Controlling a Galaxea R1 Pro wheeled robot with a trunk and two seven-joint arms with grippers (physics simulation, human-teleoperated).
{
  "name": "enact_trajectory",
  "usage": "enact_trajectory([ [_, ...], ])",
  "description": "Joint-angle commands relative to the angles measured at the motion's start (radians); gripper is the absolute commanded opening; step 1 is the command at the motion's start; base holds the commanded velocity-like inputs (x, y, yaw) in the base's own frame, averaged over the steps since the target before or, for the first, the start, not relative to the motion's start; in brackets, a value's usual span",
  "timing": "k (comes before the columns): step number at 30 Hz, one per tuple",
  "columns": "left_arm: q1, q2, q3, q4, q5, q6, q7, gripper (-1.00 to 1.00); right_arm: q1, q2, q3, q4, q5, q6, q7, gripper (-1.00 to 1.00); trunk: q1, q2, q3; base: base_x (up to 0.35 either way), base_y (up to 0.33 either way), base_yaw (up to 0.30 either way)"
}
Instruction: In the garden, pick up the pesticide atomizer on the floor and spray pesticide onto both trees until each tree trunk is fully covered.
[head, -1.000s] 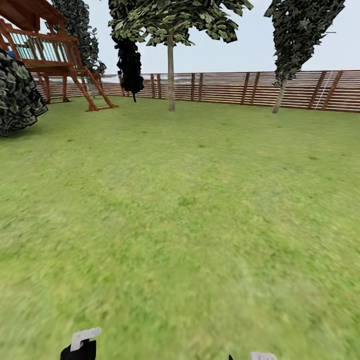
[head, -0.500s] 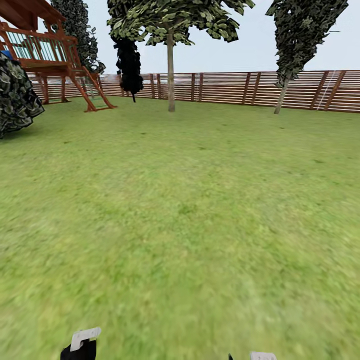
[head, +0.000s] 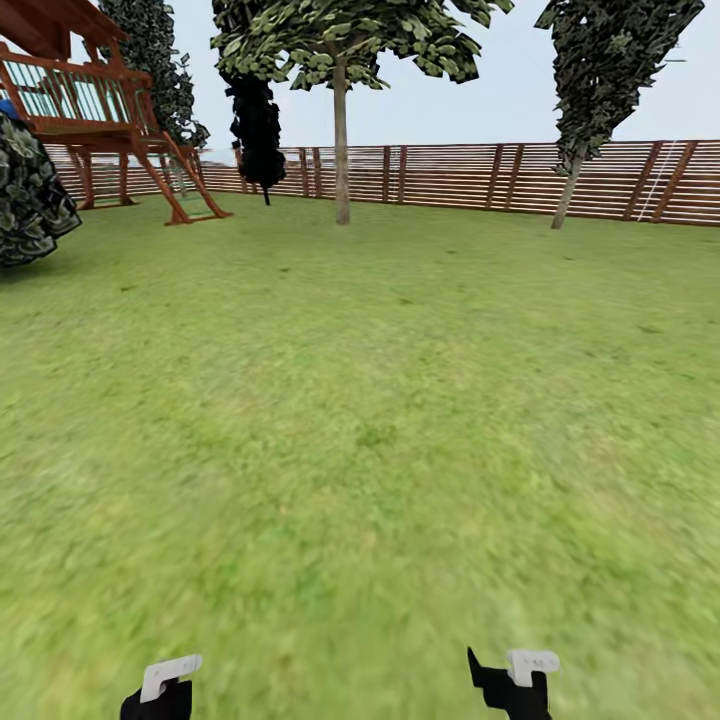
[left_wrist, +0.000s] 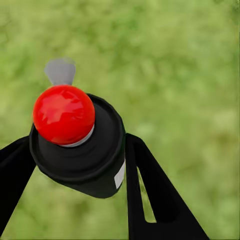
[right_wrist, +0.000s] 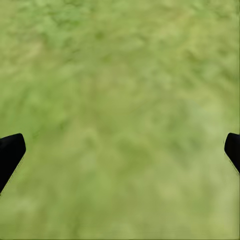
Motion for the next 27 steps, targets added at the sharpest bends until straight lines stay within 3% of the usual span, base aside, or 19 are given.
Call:
enact_trajectory([
  [1,-0.001,0.000,-0.002,0.001,0.005,-0.003,-0.001,-1.00,-0.001,0.000,-0.008,0.000,0.008,-0.003,0.006,1.00,0.000,0.000,-0.001,0.339,0.000,0.000],
  [27,-0.001,0.000,-0.002,0.001,0.005,-0.003,-0.001,-1.00,0.000,0.000,-0.005,-0.001,0.008,-0.003,0.004,1.00,0.000,0.000,-0.003,0.339,0.000,0.015],
])
